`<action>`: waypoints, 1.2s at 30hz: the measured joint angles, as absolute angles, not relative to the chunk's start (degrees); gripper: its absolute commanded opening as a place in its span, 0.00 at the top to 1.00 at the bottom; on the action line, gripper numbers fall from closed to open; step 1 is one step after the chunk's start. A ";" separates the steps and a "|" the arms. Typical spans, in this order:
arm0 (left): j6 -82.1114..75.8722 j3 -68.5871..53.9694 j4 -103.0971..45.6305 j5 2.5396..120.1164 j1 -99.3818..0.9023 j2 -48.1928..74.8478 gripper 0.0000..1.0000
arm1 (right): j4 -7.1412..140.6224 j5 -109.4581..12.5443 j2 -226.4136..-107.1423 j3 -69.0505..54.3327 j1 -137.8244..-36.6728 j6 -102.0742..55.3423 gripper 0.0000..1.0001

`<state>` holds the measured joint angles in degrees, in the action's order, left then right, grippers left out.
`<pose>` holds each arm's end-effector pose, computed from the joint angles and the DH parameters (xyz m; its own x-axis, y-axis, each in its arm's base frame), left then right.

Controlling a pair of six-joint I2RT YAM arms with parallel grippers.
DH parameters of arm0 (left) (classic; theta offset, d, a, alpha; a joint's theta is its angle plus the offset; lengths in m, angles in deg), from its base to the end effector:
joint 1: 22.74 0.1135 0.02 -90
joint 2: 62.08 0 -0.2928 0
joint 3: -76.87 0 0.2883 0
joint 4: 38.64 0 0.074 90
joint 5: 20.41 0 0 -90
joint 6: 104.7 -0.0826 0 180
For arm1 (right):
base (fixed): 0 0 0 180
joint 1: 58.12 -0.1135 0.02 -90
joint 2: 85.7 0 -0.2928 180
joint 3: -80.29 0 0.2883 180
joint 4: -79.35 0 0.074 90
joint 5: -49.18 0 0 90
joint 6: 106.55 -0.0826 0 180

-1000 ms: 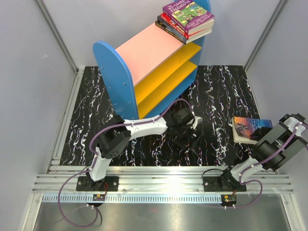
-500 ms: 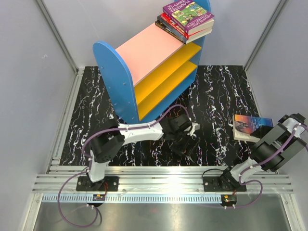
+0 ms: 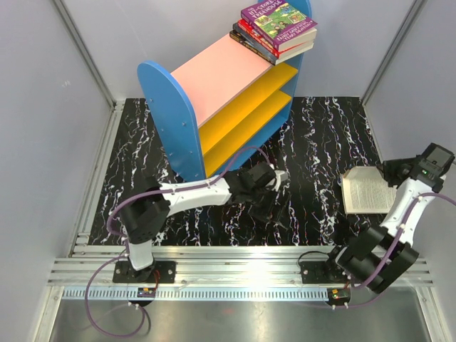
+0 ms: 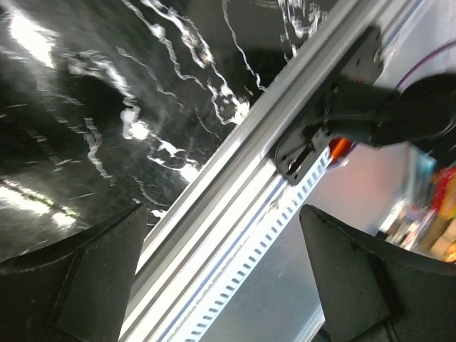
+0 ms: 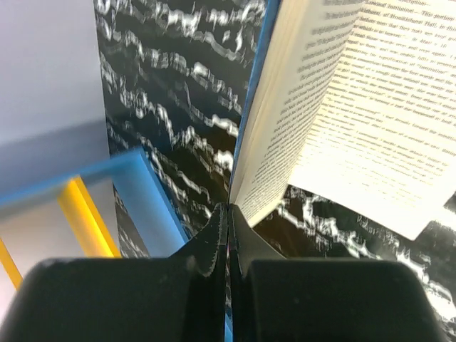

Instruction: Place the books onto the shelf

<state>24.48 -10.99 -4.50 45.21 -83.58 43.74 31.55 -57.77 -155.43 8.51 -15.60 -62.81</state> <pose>0.1972 -0.4233 0.1886 -0.8786 0.3937 -0.2704 0.4694 0.6077 -0.6406 0.2473 -0.1941 0.2889 -0.0063 0.9434 -0.3316 0.7247 0.2327 0.6485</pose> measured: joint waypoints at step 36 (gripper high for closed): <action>50.90 -4.87 -47.56 37.58 -74.09 54.45 0.06 | 0.49 -75.25 -134.71 -0.24 -24.69 -65.83 1.00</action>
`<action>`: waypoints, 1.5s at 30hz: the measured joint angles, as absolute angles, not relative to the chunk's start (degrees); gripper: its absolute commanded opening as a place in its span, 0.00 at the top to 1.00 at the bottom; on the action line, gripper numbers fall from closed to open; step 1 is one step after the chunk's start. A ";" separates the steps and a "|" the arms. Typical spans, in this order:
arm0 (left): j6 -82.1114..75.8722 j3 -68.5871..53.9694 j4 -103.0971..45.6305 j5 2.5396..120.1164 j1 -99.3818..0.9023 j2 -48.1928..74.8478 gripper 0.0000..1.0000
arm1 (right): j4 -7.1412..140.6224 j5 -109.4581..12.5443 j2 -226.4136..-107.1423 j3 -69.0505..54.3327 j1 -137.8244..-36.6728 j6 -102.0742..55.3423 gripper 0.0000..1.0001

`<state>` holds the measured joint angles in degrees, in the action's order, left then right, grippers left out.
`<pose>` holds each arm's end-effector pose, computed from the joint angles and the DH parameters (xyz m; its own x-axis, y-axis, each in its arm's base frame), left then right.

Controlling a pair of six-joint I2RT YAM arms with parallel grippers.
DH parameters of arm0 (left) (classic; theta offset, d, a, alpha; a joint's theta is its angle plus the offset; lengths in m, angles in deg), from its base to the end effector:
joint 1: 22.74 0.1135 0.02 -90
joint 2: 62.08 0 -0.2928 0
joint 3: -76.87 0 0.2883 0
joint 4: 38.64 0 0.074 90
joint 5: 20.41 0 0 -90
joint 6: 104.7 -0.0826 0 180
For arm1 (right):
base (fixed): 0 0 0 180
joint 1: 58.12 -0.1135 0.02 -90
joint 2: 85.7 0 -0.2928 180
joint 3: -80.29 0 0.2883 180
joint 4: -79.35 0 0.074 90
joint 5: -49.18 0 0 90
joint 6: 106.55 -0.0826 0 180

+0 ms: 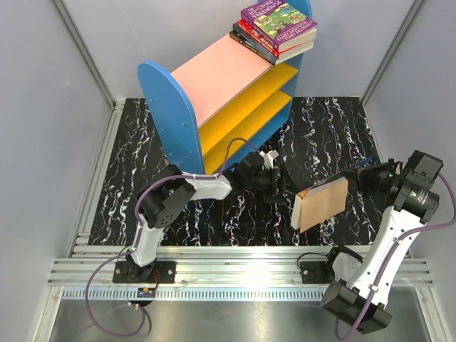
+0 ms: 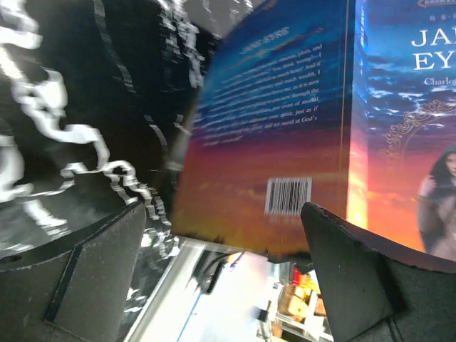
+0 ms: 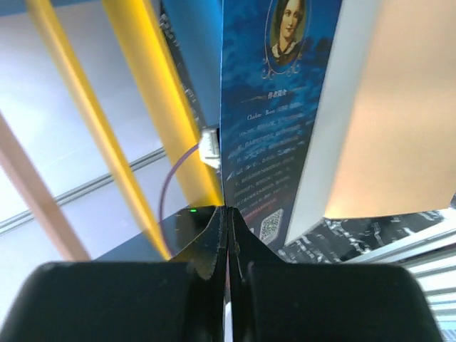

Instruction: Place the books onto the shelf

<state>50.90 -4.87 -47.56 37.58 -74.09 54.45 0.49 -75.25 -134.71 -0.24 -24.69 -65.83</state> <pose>0.2888 -0.4312 0.1481 -0.9869 -0.0023 -0.1611 0.1485 0.3752 -0.9150 0.1676 -0.0547 0.3807 -0.2983 0.9460 -0.1269 0.5530 0.2797 0.7848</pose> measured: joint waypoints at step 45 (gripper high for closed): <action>81.20 5.84 -85.44 38.32 -76.87 64.66 0.05 | -8.26 -73.57 -112.44 30.32 -29.70 -62.27 0.00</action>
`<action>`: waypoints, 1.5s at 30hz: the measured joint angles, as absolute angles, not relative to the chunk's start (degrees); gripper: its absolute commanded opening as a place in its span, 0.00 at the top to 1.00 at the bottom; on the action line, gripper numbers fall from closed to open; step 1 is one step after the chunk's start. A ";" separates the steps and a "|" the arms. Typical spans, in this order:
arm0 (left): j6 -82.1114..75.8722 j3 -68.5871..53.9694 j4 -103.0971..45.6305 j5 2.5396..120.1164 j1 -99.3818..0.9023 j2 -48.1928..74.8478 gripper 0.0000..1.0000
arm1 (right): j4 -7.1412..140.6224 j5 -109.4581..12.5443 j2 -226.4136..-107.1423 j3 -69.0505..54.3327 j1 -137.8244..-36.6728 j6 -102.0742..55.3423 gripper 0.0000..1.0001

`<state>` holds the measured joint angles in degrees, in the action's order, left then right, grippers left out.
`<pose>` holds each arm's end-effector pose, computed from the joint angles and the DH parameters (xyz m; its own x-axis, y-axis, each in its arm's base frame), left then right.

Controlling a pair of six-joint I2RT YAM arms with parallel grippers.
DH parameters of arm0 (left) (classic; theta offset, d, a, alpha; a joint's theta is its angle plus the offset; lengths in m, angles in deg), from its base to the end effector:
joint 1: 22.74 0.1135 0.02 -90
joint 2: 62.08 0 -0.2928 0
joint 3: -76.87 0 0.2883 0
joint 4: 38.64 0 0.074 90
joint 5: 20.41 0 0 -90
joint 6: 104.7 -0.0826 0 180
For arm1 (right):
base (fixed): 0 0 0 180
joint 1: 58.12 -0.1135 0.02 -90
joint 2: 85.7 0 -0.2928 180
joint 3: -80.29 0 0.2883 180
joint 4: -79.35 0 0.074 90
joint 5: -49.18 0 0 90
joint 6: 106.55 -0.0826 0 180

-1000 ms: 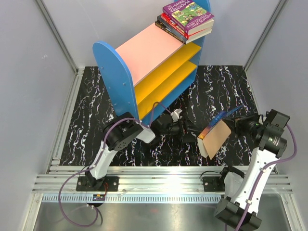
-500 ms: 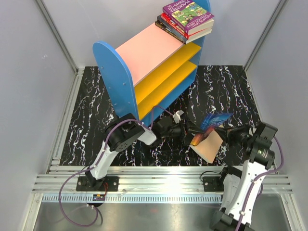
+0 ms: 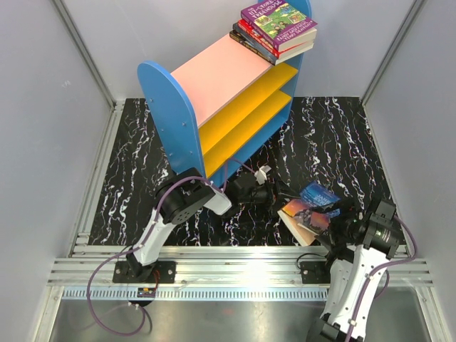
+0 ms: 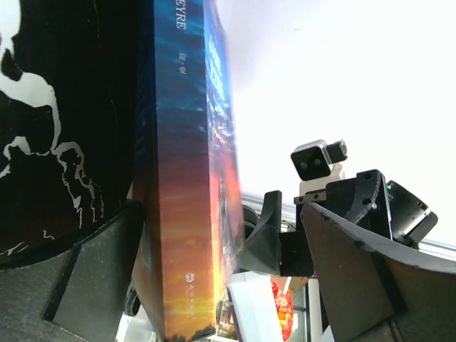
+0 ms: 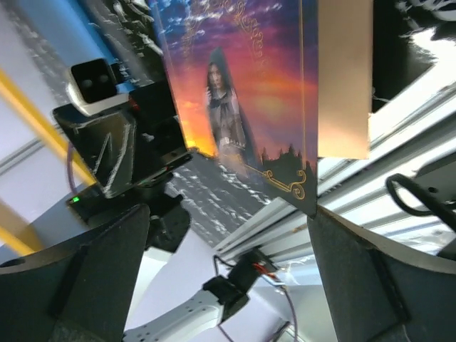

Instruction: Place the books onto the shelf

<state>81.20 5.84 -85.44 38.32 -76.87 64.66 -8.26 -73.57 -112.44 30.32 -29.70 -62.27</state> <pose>0.2585 -0.4306 0.0875 -0.9785 -0.0977 0.1815 -0.1924 0.1161 -0.9744 0.0964 -0.0014 0.2296 -0.4144 0.9089 0.0473 0.7036 0.2869 0.6501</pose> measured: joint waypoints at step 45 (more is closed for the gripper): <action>9.77 -23.96 2.30 78.41 -89.22 32.97 1.00 | -9.59 -75.84 -151.61 -9.31 -29.70 -58.55 0.00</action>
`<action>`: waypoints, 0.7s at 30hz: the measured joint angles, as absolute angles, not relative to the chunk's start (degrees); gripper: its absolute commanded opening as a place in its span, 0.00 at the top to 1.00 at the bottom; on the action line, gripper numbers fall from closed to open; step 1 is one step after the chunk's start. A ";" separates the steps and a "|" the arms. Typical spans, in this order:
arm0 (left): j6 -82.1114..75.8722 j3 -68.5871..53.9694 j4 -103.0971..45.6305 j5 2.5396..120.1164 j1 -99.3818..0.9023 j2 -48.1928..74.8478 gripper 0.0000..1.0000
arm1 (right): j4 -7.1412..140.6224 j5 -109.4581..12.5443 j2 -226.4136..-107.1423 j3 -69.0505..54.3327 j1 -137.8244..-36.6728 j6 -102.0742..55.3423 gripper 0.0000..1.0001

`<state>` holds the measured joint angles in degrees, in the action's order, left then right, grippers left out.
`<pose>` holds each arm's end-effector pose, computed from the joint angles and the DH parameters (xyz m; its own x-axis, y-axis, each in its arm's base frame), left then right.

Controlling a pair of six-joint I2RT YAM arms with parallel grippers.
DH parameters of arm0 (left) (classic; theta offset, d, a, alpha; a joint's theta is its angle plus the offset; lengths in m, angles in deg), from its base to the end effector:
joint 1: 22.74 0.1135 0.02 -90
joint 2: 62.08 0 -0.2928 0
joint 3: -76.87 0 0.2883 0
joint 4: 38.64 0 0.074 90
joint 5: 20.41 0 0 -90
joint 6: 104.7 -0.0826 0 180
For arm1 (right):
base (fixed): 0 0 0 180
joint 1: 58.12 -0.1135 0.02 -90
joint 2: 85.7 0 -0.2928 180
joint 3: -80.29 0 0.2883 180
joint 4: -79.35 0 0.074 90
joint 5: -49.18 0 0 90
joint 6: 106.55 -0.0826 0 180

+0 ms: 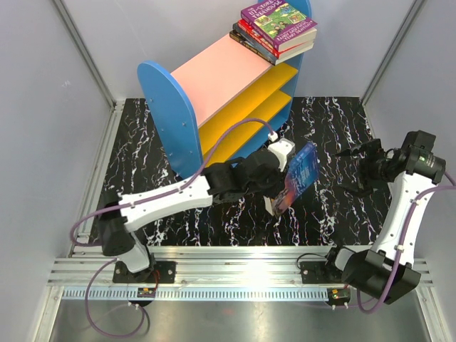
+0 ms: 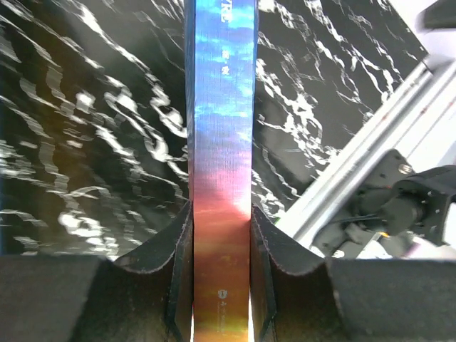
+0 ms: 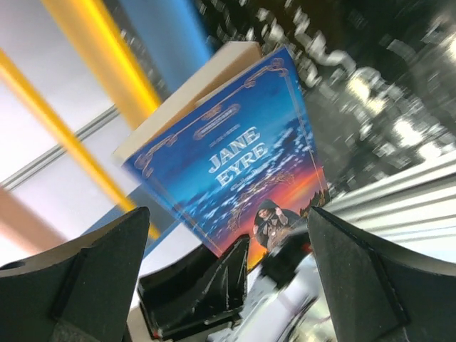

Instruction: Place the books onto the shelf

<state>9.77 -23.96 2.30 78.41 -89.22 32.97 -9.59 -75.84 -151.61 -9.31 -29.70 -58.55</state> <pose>0.1951 -0.4166 0.3446 -0.5638 0.2696 -0.7807 0.6840 0.6823 -0.2583 0.2194 -0.0648 0.3680 -0.4741 0.8797 0.0376 0.6671 0.3310 0.6674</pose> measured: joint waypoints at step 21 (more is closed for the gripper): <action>-5.92 -15.13 -0.59 93.51 -100.96 22.87 1.00 | 1.08 -96.17 -154.03 4.55 -35.97 -75.34 0.00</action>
